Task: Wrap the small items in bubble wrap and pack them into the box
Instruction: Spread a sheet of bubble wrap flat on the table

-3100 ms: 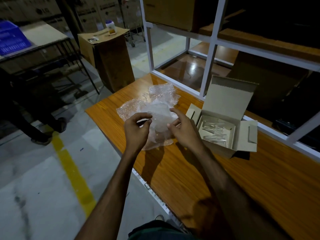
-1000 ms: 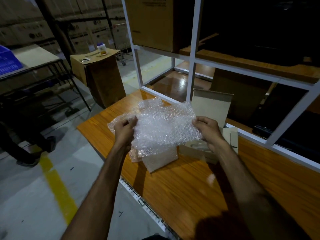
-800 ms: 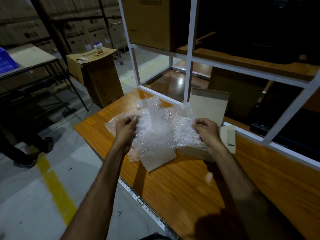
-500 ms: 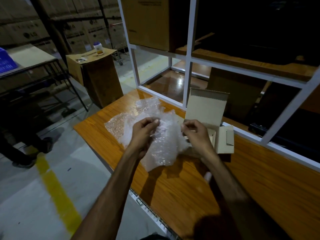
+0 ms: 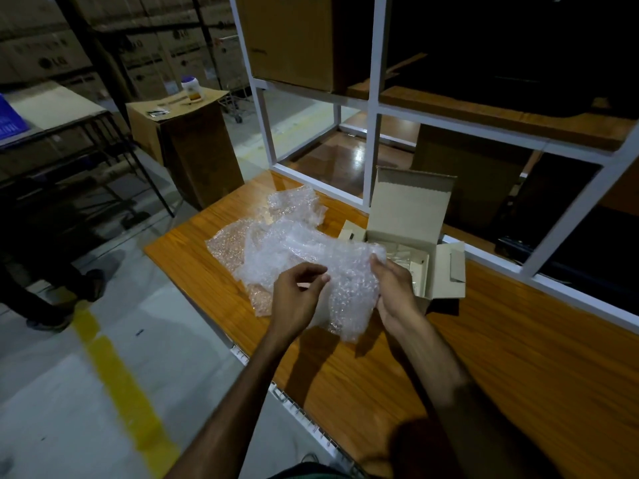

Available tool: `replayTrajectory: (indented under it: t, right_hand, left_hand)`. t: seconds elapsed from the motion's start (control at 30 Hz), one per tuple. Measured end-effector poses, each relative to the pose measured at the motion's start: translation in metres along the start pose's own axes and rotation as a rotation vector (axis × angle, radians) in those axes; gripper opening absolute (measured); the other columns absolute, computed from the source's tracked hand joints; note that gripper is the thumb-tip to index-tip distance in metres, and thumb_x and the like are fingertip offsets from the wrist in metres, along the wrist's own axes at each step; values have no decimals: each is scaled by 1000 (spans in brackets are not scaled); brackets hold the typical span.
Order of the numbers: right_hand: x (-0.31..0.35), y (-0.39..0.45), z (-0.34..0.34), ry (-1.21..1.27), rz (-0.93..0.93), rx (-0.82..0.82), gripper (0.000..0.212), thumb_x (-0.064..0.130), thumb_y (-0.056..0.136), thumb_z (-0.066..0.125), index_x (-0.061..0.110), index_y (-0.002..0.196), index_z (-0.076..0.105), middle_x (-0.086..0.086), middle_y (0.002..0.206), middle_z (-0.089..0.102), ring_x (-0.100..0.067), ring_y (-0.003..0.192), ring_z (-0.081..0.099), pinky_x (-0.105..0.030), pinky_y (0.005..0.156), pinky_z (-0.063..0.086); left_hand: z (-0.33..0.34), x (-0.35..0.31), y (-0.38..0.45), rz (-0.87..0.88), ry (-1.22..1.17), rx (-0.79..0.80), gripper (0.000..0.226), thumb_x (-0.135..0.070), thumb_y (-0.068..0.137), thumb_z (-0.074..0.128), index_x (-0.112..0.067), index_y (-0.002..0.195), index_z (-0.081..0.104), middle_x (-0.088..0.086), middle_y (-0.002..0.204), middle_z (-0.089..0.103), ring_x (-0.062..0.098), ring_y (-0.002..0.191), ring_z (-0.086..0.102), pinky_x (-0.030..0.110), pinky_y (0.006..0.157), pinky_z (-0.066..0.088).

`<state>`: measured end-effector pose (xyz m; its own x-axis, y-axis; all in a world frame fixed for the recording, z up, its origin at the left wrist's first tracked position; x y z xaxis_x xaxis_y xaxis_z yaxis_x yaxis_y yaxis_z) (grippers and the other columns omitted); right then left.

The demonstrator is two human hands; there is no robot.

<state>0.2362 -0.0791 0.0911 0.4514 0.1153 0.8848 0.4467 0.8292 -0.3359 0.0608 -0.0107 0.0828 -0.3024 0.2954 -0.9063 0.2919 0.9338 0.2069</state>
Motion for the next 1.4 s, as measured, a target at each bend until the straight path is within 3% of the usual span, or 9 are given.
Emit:
replayTrajectory:
  t: [0.17, 0.23, 0.33, 0.67, 0.9, 0.97, 1.1, 1.2, 1.4]
  right_hand:
    - [-12, 5, -14, -9, 40, -126, 22, 28, 109, 57, 15, 118, 71, -8, 117, 77, -25, 109, 74, -43, 93, 59]
    - [-14, 5, -18, -17, 35, -181, 18, 28, 108, 59, 17, 112, 72, -8, 114, 77, -25, 105, 74, -40, 85, 60]
    - [-15, 6, -25, -27, 26, -223, 16, 29, 109, 58, 19, 109, 71, -8, 113, 77, -25, 103, 74, -40, 82, 60]
    - [-16, 4, -17, -28, 43, -158, 15, 24, 104, 65, 15, 111, 74, -9, 107, 79, -27, 99, 77, -39, 83, 62]
    - [-17, 4, -7, -28, 57, -75, 21, 24, 105, 64, 11, 117, 75, -8, 107, 81, -23, 96, 79, -38, 83, 61]
    - [-17, 4, -7, -33, 61, -44, 21, 25, 106, 62, 14, 118, 75, -5, 110, 81, -22, 100, 78, -41, 90, 60]
    - [-21, 3, -9, 0, 57, -1, 19, 24, 106, 60, 19, 118, 75, -1, 111, 81, -20, 106, 77, -41, 95, 58]
    - [-25, 2, -10, -2, 50, 11, 20, 26, 107, 60, 19, 119, 74, -1, 112, 81, -22, 111, 74, -43, 99, 57]
    - [-33, -7, -15, 15, 66, 25, 24, 26, 108, 57, 15, 122, 73, -6, 118, 79, -27, 118, 71, -53, 109, 53]
  left_hand:
    - [-2, 62, -6, 55, 928, 265, 58, -40, 95, 70, -29, 150, 53, 8, 158, 49, 30, 147, 39, 56, 115, 34]
    - [-3, 76, -4, -33, 1019, 333, 78, -52, 93, 71, -30, 160, 37, 12, 165, 36, 34, 151, 30, 61, 118, 28]
    - [-8, 77, 6, -12, 1038, 249, 64, -44, 95, 70, -24, 151, 49, 9, 144, 61, 31, 135, 45, 54, 112, 33]
    - [-54, 65, 78, 83, 804, -193, 36, -27, 98, 69, -15, 131, 67, 9, 123, 71, 30, 116, 53, 52, 95, 45]
    - [-61, 101, 93, -109, 1001, 115, 49, -50, 108, 45, -17, 140, 60, 19, 153, 50, 43, 145, 37, 70, 113, 29]
    - [-58, 96, 88, -108, 977, 71, 54, -53, 108, 43, -16, 145, 55, 21, 157, 45, 45, 148, 33, 72, 115, 28]
    - [-38, 53, 58, 167, 847, -190, 39, -35, 101, 63, -16, 134, 67, 14, 145, 60, 36, 139, 46, 57, 108, 35]
    - [-11, 20, 19, 380, 547, -194, 22, -16, 96, 68, -11, 117, 75, 8, 114, 74, 24, 110, 57, 43, 89, 45]
    - [28, 1, -29, 151, 46, 33, 22, -27, 101, 71, -21, 121, 75, -17, 106, 70, 2, 95, 65, 24, 75, 55]
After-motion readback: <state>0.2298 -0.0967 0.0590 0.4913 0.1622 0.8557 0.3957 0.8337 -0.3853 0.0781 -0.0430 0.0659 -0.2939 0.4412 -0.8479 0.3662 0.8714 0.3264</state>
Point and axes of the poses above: each hand's wrist, its own y-axis towards the middle knuckle, its own z-axis out of the palm, x = y × z, the point moved 3 cm from there along y, towards the middle knuckle
